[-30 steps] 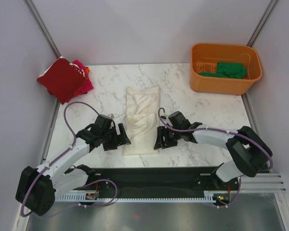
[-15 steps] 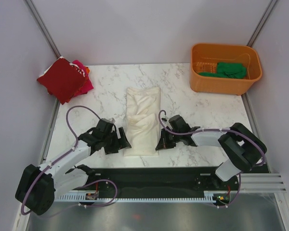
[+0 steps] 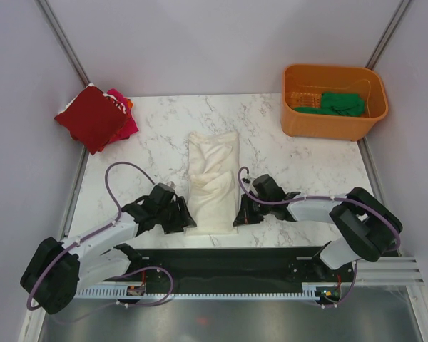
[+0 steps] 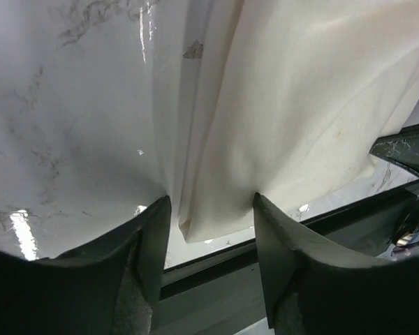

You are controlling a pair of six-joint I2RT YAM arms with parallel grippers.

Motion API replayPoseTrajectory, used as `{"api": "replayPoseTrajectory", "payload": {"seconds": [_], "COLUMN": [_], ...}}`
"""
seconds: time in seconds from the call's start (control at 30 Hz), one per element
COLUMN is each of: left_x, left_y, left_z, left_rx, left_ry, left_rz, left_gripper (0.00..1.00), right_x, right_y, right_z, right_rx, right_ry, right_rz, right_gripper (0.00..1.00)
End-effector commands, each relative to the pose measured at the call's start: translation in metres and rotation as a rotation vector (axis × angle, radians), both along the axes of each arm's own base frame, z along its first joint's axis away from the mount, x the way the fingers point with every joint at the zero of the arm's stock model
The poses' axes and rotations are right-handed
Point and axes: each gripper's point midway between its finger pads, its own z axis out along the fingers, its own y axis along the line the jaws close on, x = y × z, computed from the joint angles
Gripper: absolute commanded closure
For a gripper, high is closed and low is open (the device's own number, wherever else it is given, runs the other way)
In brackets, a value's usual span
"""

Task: Fold and stack the t-shirts
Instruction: Fold the tshirt

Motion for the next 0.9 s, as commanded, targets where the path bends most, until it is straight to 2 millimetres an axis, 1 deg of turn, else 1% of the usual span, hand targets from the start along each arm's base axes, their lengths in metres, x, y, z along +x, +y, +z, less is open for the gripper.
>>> {"api": "replayPoseTrajectory", "payload": {"seconds": [0.0, 0.03, 0.07, 0.17, 0.23, 0.27, 0.37, 0.4, 0.43, 0.5, 0.53, 0.57, 0.6, 0.63, 0.67, 0.73, 0.77, 0.8, 0.83, 0.87], "left_x": [0.005, 0.005, 0.004, 0.003, 0.003, 0.005, 0.004, 0.003, 0.002, -0.003, -0.004, 0.0, -0.005, -0.001, 0.008, 0.009, 0.017, 0.02, 0.021, 0.03], "left_y": [0.0, -0.001, -0.003, -0.007, -0.008, -0.01, -0.014, -0.016, -0.017, -0.023, -0.024, -0.028, -0.021, -0.02, -0.021, -0.019, -0.022, -0.023, -0.022, -0.025], "left_z": [-0.009, -0.011, -0.011, -0.011, -0.01, -0.005, 0.002, 0.006, 0.01, 0.024, 0.029, 0.042, 0.045, 0.056, 0.074, 0.088, 0.106, 0.112, 0.114, 0.13], "left_rx": [0.011, 0.015, 0.013, 0.008, 0.004, -0.008, -0.026, -0.038, -0.045, -0.065, -0.067, -0.071, -0.036, -0.035, -0.038, -0.023, -0.031, -0.026, -0.007, -0.009], "left_ry": [-0.004, 0.0, 0.0, -0.003, -0.01, -0.024, -0.028, -0.023, -0.013, 0.002, 0.001, -0.027, -0.005, -0.033, -0.077, -0.101, -0.14, -0.151, -0.141, -0.183], "left_rz": [0.04, 0.035, 0.026, 0.016, 0.008, 0.004, -0.012, -0.017, -0.02, -0.034, -0.038, -0.046, -0.043, -0.042, -0.034, -0.049, -0.055, -0.061, -0.065, -0.068], "left_gripper": [0.43, 0.51, 0.66, 0.88, 0.96, 0.98, 0.98, 0.98, 0.98, 0.98, 0.98, 0.98, 0.98, 0.98, 0.98, 0.98, 0.98, 0.98, 0.98, 0.98], "right_x": [-0.011, -0.011, -0.011, -0.011, -0.011, -0.012, -0.012, -0.012, -0.014, -0.014, -0.017, -0.014, -0.011, -0.011, -0.005, -0.002, 0.006, 0.007, 0.011, 0.021], "right_y": [-0.01, -0.01, -0.01, -0.011, -0.01, -0.01, -0.01, -0.008, -0.009, -0.006, -0.009, -0.007, -0.008, -0.014, -0.012, -0.012, -0.008, -0.009, -0.009, -0.005], "right_z": [-0.01, -0.01, -0.011, -0.012, -0.01, -0.008, 0.0, 0.007, 0.01, 0.028, 0.031, 0.04, 0.051, 0.052, 0.063, 0.079, 0.094, 0.098, 0.103, 0.118], "right_rx": [-0.046, -0.048, -0.05, -0.053, -0.046, -0.042, -0.027, -0.011, -0.009, 0.022, 0.011, 0.017, 0.025, -0.007, 0.0, 0.007, 0.022, 0.005, -0.003, 0.005], "right_ry": [0.022, 0.024, 0.024, 0.024, 0.021, 0.022, 0.015, 0.001, 0.005, -0.021, -0.019, -0.038, -0.065, -0.065, -0.091, -0.117, -0.152, -0.153, -0.164, -0.2], "right_rz": [-0.003, -0.002, -0.003, -0.002, -0.004, -0.003, -0.01, -0.01, -0.01, -0.016, -0.02, -0.022, -0.028, -0.04, -0.044, -0.056, -0.061, -0.062, -0.066, -0.079], "right_gripper": [1.0, 1.0, 1.0, 1.0, 1.0, 1.0, 1.0, 1.0, 1.0, 1.0, 1.0, 1.0, 1.0, 1.0, 1.0, 1.0, 1.0, 1.0, 1.0, 1.0]}}
